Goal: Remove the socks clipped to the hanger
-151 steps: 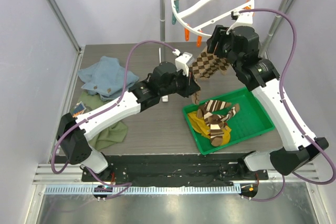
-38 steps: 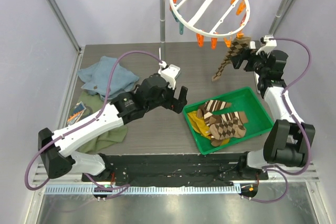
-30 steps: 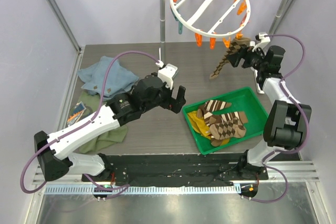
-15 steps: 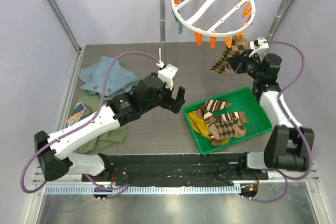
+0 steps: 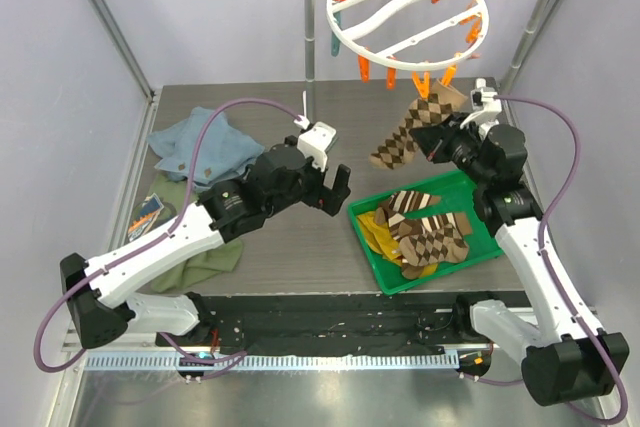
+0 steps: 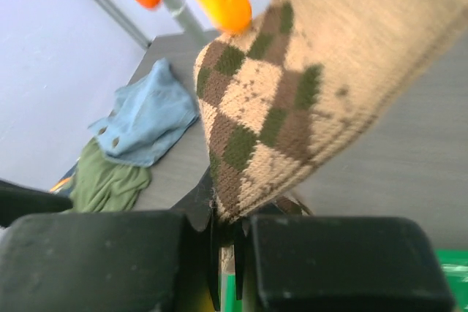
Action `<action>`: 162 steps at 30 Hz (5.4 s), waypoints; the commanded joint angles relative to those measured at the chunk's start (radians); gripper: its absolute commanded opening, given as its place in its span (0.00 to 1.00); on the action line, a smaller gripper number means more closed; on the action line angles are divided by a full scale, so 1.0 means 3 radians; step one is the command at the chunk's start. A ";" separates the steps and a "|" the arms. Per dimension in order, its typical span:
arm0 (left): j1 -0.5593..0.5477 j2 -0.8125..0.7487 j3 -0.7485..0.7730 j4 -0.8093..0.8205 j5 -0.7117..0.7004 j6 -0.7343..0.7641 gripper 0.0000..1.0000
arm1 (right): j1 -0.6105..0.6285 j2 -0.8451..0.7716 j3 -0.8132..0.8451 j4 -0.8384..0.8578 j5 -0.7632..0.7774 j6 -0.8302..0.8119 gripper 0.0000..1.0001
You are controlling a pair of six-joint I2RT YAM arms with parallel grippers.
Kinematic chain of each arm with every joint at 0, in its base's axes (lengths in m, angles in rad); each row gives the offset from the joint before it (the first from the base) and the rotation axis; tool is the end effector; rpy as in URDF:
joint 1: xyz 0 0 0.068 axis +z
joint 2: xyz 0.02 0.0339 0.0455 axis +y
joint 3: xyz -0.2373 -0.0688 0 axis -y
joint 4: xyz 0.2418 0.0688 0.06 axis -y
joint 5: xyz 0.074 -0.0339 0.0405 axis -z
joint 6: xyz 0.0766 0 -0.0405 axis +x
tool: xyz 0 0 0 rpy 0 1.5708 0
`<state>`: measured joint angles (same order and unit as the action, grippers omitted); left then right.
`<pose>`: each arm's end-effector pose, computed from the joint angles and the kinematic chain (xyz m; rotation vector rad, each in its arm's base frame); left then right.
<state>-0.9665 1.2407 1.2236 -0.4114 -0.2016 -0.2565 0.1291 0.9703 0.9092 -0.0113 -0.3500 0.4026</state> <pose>0.1953 -0.2558 0.3319 0.5830 1.9531 -0.5819 0.2708 0.0616 0.3439 -0.0442 1.6841 0.6898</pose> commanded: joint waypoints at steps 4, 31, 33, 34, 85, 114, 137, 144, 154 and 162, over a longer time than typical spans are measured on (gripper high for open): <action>-0.0005 0.0072 0.0283 0.0558 0.0171 -0.0173 0.99 | 0.0362 -0.0207 0.0175 -0.0366 0.0256 0.0687 0.01; -0.0056 0.0880 0.0533 0.1770 0.0723 0.0057 1.00 | 0.0592 -0.0585 0.0032 0.0017 0.0604 0.1889 0.01; -0.0051 0.0916 0.0534 0.1811 0.0698 0.0057 0.97 | 0.0592 -0.0621 0.0012 0.0017 0.0620 0.1910 0.01; -0.0051 0.0936 0.0539 0.1847 0.0591 0.0007 0.95 | 0.0597 -0.0626 0.0007 0.0017 0.0620 0.1915 0.01; 0.0435 0.0384 0.0201 0.1274 0.2037 -0.1067 0.00 | 0.0536 0.0912 0.2082 -0.1159 0.0032 -0.0591 0.78; 0.0435 0.0502 0.0099 0.1469 0.2150 -0.1195 0.00 | 0.0756 0.1317 0.2399 -0.1185 0.0946 -0.0611 0.30; 0.0246 0.0553 0.0042 0.1408 0.1797 -0.1226 0.00 | 0.0761 0.0724 0.2103 -0.1511 0.1100 -0.0422 0.85; -0.0081 0.0849 0.0313 0.1300 0.1424 -0.1119 0.00 | 0.0761 0.0085 0.1705 -0.1798 0.1064 -0.0289 1.00; -0.0419 0.1887 0.0973 0.1361 0.1168 -0.1170 0.00 | 0.0761 -0.0790 0.1193 -0.2094 0.1729 0.0049 1.00; -0.0506 0.2904 0.1632 0.1397 0.1214 -0.1262 0.24 | 0.0761 -0.1076 0.1188 -0.2309 0.1902 0.0130 0.99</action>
<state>-1.1103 2.0285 1.6306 -0.0189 0.1680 -0.6250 0.3534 0.6762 1.2663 -0.6865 0.1658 0.4194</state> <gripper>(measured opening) 0.173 0.996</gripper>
